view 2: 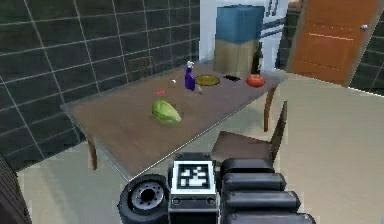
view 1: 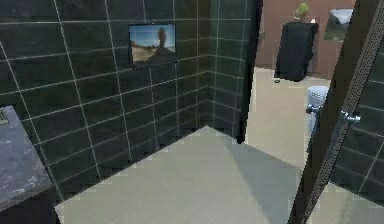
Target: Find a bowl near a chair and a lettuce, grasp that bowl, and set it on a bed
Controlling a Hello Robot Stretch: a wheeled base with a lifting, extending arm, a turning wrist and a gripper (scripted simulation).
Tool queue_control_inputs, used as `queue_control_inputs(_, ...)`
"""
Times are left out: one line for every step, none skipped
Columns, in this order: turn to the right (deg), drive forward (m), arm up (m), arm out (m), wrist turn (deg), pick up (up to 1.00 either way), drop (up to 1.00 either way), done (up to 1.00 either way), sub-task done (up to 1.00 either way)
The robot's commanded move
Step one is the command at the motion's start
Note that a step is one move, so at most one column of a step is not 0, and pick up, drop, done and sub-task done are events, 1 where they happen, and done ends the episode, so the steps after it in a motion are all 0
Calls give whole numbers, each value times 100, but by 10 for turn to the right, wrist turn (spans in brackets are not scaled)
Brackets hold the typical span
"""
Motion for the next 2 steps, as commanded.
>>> queue_control_inputs(60,0,0,0,0,0,0,0,0)
queue_control_inputs(0,75,0,0,0,0,0,0,0)
